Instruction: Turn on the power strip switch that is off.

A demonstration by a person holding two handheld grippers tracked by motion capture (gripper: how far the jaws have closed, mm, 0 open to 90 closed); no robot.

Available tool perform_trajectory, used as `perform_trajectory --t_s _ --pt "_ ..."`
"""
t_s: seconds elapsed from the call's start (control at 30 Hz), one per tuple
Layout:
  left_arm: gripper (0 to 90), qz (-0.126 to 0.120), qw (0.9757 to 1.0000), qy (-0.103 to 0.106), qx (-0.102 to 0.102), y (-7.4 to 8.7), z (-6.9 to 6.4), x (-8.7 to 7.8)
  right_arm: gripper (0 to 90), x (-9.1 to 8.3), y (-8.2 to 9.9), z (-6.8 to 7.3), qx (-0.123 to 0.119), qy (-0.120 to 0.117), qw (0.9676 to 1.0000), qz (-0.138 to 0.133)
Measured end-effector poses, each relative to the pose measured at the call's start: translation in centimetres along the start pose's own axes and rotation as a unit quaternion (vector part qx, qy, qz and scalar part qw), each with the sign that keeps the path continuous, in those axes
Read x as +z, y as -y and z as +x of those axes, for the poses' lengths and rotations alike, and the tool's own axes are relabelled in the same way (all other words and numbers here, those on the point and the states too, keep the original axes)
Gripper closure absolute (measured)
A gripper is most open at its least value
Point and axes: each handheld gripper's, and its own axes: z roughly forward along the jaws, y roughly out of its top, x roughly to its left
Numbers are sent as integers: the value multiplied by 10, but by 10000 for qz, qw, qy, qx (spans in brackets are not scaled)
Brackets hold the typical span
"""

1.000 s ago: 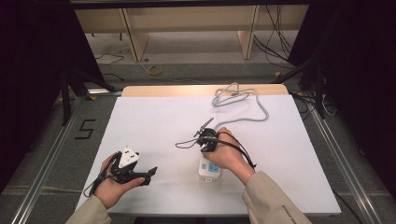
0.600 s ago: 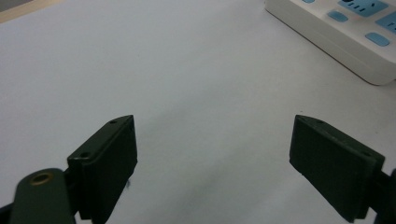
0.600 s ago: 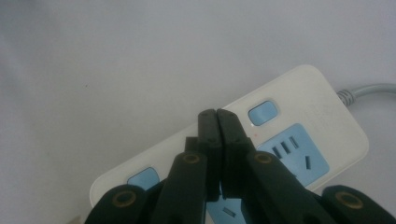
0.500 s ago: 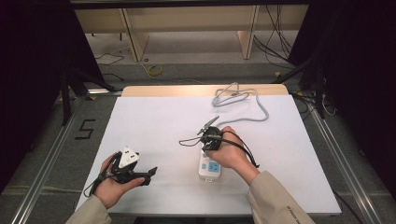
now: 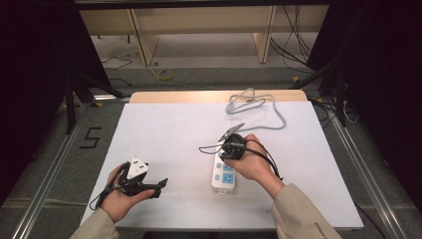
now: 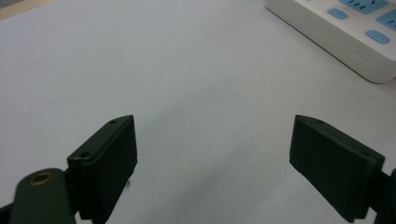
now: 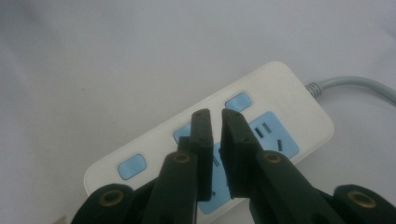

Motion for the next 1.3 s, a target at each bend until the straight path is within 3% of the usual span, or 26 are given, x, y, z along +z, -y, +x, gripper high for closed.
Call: perform_trajectory --t_s 0.73,1.3 --pt "147 29 10000 2 -18 0 -1 1 750 -21 22 -14 203 97 9991 -371" --pt "148 36 10000 6 -22 0 -1 1 653 -37 43 -22 373 178 9963 -757"
